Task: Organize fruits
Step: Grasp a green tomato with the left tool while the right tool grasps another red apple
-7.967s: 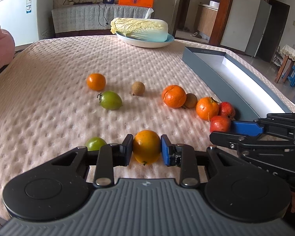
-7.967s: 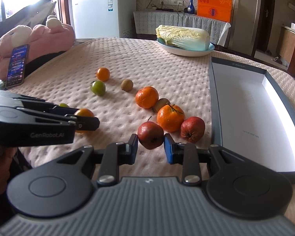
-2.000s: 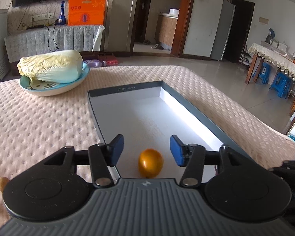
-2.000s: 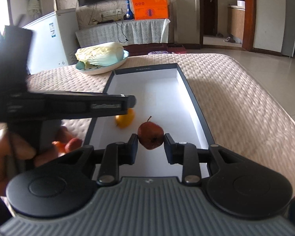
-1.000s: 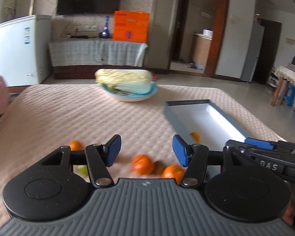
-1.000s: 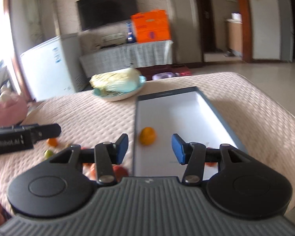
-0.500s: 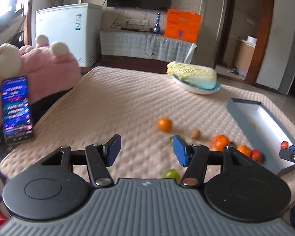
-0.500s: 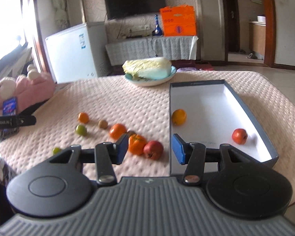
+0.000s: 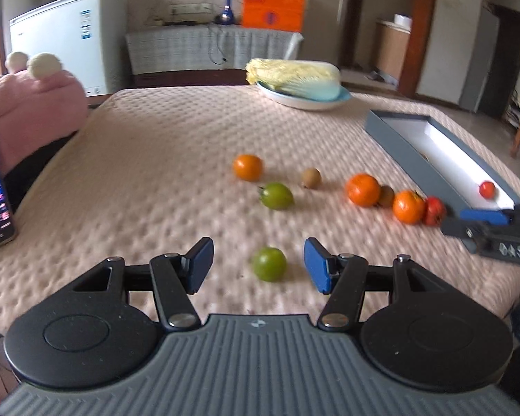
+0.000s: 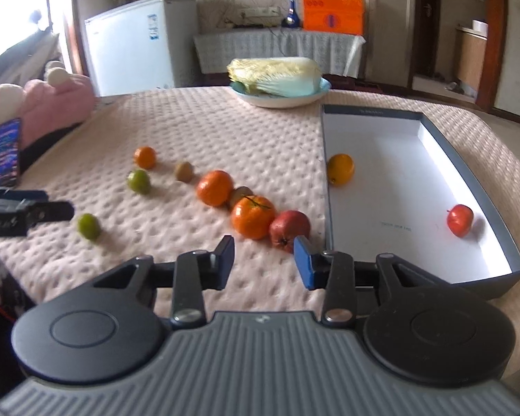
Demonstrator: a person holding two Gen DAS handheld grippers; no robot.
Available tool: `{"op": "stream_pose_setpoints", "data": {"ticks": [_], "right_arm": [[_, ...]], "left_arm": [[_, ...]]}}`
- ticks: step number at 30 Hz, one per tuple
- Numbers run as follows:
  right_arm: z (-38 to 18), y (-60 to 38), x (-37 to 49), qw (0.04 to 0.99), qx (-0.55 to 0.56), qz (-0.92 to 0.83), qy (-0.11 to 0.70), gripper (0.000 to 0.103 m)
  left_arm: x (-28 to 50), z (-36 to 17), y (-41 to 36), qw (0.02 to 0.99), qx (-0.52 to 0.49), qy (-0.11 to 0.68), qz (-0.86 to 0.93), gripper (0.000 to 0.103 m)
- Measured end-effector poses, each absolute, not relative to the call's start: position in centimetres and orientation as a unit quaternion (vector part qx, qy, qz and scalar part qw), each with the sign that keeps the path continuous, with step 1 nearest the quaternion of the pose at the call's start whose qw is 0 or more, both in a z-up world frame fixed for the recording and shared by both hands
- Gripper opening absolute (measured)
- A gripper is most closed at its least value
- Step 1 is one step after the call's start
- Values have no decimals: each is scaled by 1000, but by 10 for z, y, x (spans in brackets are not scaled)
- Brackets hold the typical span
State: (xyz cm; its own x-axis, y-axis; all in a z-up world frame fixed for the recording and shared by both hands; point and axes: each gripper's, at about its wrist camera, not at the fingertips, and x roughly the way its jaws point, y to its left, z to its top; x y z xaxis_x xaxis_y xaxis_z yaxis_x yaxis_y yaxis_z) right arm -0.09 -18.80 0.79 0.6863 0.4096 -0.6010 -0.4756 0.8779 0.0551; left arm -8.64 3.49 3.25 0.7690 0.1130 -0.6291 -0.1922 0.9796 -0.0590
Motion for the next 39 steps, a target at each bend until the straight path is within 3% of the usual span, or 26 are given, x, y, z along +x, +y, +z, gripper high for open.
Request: {"op": "stream_pose_setpoints", "data": {"ticks": [10,14,21,29,31,39], "right_arm": [[-4,-171,18,925,-74,199,314,38],[-5,-164,20,929,-90,191,304,38],[-2,-166,23,932,-94,183,299,36],[-8,-156,18,931,-149,177,284,36],[-8,-154,19,930,-158,177,281,31],[1,-173,18,925,-91,202,309,31]], "left_arm": [[-74,23,42,933,-70,346,72,62],[-72,21,34,934,-59,348,48,58],[-61,8,29,926,-46,372,47,42],[-50,-1,25,920,-24,385,63,35],[-50,-1,24,921,-20,384,64,30],[-49,1,22,922,-23,381,64,28]]}}
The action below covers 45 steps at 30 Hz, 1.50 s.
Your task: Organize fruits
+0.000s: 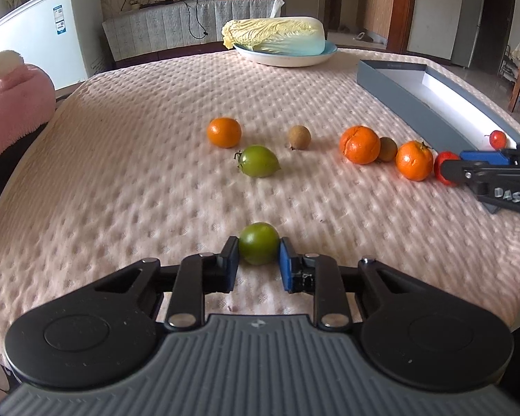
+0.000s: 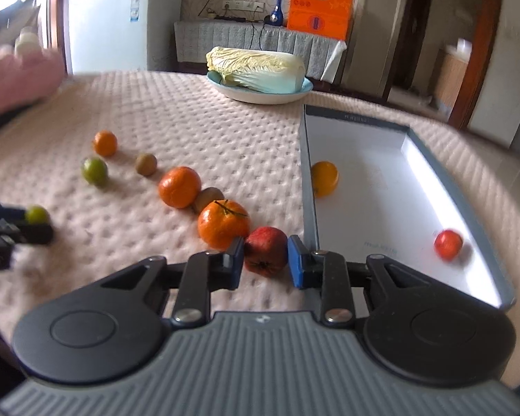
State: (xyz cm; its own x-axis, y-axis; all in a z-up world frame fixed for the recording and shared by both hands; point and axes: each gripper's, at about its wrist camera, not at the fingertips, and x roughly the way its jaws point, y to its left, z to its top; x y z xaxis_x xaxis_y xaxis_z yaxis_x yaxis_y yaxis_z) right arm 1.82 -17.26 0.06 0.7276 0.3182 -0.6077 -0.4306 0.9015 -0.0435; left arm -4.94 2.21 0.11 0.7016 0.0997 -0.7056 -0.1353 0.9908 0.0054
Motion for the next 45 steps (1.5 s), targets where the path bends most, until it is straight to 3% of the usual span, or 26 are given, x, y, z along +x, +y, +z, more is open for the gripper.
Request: {"op": "stream_pose_setpoints", "data": {"ticks": [8,45], "right_arm": [[9,-200,14,908,28,252,332,31],[32,-237,2,912,57,284,291,31]], "left_arm": [[-47,11,17,928,-46,364,63,28],[8,36,-70,945,-53,322,16,29]]}}
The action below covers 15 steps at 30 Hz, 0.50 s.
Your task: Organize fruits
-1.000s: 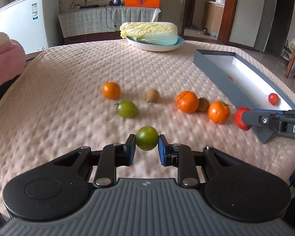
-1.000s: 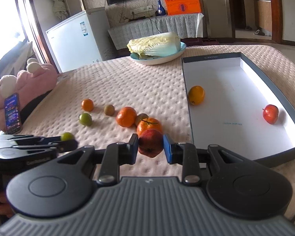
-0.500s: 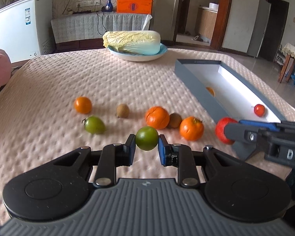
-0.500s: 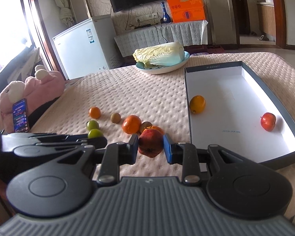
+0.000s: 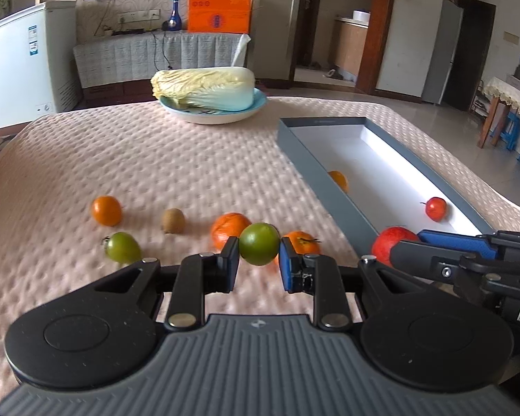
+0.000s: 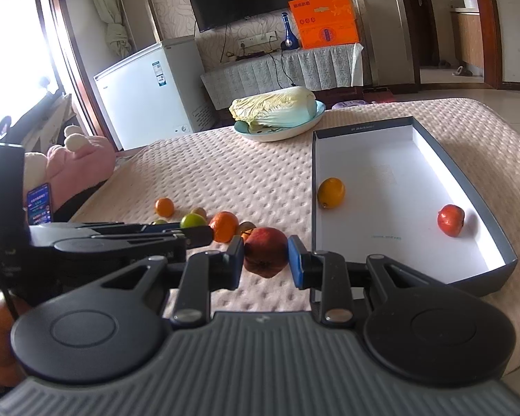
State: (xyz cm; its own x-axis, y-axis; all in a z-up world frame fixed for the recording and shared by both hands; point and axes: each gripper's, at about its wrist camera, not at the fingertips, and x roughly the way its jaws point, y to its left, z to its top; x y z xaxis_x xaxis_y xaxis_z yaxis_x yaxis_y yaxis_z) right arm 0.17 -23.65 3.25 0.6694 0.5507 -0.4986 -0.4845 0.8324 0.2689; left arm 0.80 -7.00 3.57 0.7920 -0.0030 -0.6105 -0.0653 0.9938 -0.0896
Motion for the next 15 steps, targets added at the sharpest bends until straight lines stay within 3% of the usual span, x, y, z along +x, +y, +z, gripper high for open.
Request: {"op": "stream_pose_setpoints", "data": {"ticks": [15], "right_arm": [[36,-243,0,913,63,286,284,31]], "left_arm": [[14,34,-94,946,-57,320,-7,29]]}}
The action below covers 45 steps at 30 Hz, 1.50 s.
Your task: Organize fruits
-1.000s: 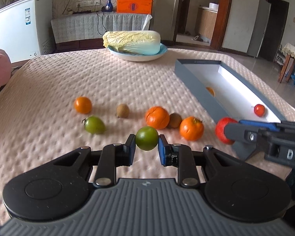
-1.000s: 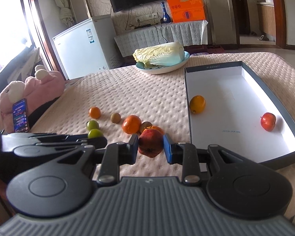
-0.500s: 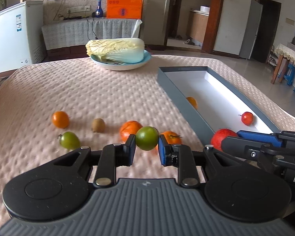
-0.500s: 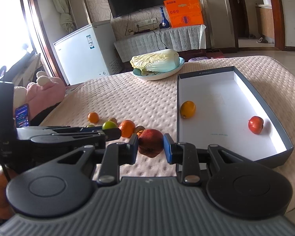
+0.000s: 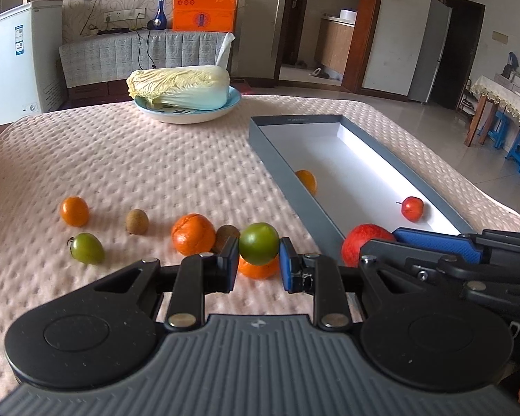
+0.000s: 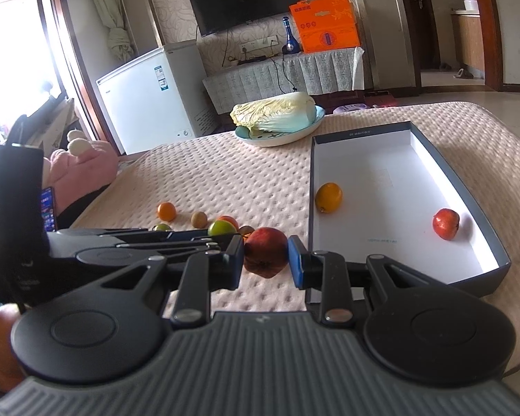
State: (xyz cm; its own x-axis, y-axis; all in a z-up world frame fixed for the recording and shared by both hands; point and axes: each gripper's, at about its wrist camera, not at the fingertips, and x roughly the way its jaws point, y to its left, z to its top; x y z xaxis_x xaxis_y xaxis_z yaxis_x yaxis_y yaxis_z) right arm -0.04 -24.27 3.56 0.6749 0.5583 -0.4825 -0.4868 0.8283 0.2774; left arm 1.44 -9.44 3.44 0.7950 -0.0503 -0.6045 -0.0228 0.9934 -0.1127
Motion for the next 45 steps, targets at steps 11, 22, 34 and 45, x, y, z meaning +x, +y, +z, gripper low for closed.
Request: {"op": "stream_pose_setpoints", "data": {"ticks": [11,22,34,45], "right_arm": [[38,-260,-3,917,74,277,278,31],[39,-269,-2,922,84,259,273,31],[38,-278,-1,923,87,251,277,31],[37,-282,1,925,92,242,279,31]], "left_arm": [[18,37,-97,948,-65,312,-10,29],[22,34,-107,946,-49,319,-28,29],[35,37,-115,949,-56,309,-37,29],[41,43,-117,950,-66,302,-54,29]]}}
